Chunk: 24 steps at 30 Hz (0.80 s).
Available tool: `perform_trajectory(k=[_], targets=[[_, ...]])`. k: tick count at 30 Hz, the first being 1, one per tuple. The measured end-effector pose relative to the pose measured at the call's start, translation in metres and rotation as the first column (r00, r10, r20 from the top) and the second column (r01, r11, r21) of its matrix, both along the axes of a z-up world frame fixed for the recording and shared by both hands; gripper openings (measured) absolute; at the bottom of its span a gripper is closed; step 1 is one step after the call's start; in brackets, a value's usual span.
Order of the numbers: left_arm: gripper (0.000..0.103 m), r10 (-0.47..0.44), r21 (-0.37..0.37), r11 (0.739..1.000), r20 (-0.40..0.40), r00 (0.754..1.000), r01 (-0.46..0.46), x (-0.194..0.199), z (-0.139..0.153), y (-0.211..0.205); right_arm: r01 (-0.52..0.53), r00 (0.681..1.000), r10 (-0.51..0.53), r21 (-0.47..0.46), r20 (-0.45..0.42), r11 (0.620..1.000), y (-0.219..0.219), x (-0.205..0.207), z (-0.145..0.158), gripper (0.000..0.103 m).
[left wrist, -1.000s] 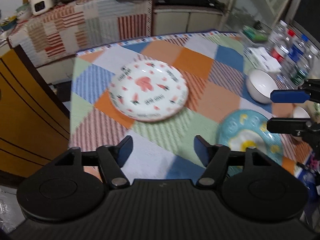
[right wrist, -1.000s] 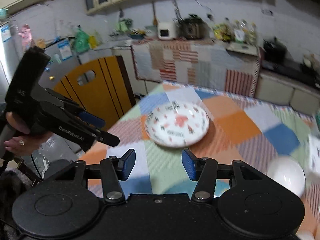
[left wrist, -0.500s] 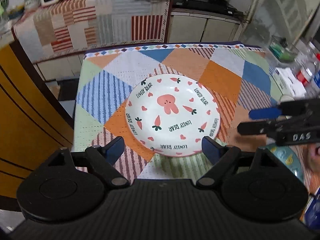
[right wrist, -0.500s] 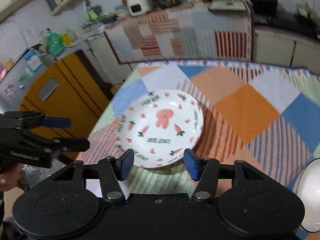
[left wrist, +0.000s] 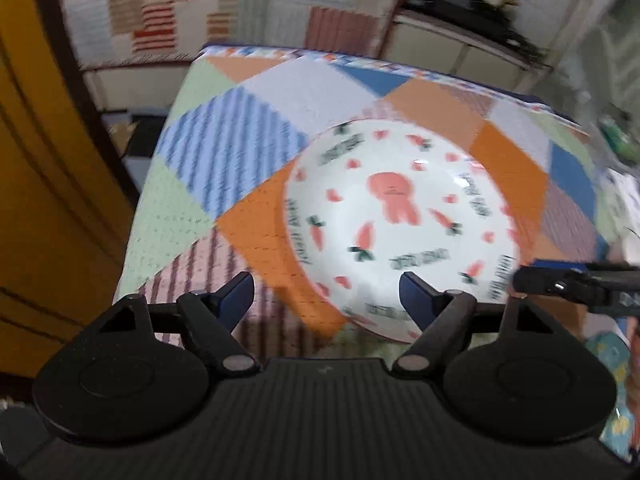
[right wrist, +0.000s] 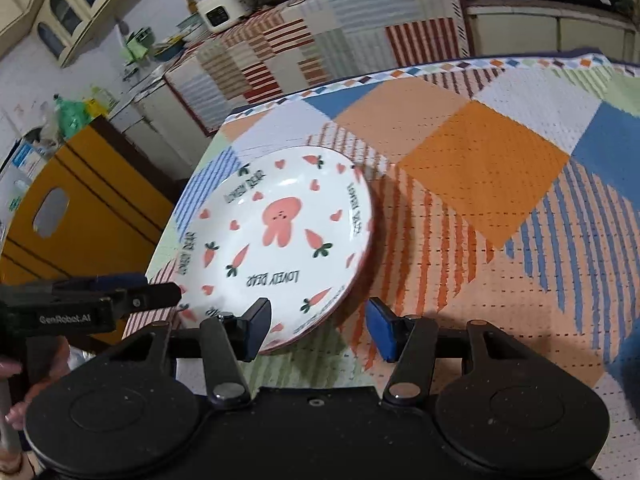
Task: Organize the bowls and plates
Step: 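Move both grippers to the pink-bear plate and grip its rim, then lift the pink-bear plate and carry it over the egg plate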
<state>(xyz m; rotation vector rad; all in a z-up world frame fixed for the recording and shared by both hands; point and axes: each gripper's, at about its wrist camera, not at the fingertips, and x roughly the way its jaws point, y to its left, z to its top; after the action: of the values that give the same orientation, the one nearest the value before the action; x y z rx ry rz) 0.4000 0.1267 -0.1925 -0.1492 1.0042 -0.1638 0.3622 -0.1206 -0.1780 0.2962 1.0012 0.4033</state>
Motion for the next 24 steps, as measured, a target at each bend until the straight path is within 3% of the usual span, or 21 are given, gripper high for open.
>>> perform_trajectory(k=[4, 7, 12, 14, 18, 22, 24], targets=[[0.077, 0.025, -0.018, 1.0, -0.004, 1.0, -0.025, 0.007, -0.008, 0.005, 0.029, 1.0, -0.029, 0.012, -0.001, 1.0, -0.001, 0.008, -0.012, 0.057], [0.058, 0.012, -0.045, 0.999, -0.009, 1.0, -0.012, 0.011, -0.013, 0.002, 0.063, 0.998, -0.063, 0.028, -0.002, 0.998, -0.002, 0.014, -0.02, 0.048], [0.026, -0.006, -0.048, 0.999, -0.001, 1.0, 0.006, 0.01, -0.023, -0.006, 0.078, 0.997, -0.078, 0.055, -0.009, 0.995, -0.003, 0.021, -0.028, 0.016], [0.024, -0.055, -0.014, 0.998, 0.014, 0.998, 0.055, 0.007, -0.024, -0.009, 0.079, 0.997, -0.078, 0.071, -0.018, 0.994, -0.005, 0.021, -0.031, 0.016], [0.021, -0.039, -0.087, 0.995, -0.017, 0.999, 0.038, 0.012, -0.026, 0.002, 0.163, 0.984, -0.148, 0.175, -0.096, 0.971, -0.012, 0.019, -0.042, 0.012], [0.021, -0.027, -0.078, 0.997, -0.016, 1.0, 0.026, 0.009, -0.025, 0.0, 0.096, 0.995, -0.096, 0.023, -0.032, 0.995, 0.012, 0.018, -0.031, 0.017], [0.02, -0.026, -0.08, 0.996, -0.025, 0.999, 0.024, 0.008, -0.022, 0.002, 0.093, 0.995, -0.092, 0.019, -0.041, 0.995, 0.013, 0.017, -0.029, 0.017]])
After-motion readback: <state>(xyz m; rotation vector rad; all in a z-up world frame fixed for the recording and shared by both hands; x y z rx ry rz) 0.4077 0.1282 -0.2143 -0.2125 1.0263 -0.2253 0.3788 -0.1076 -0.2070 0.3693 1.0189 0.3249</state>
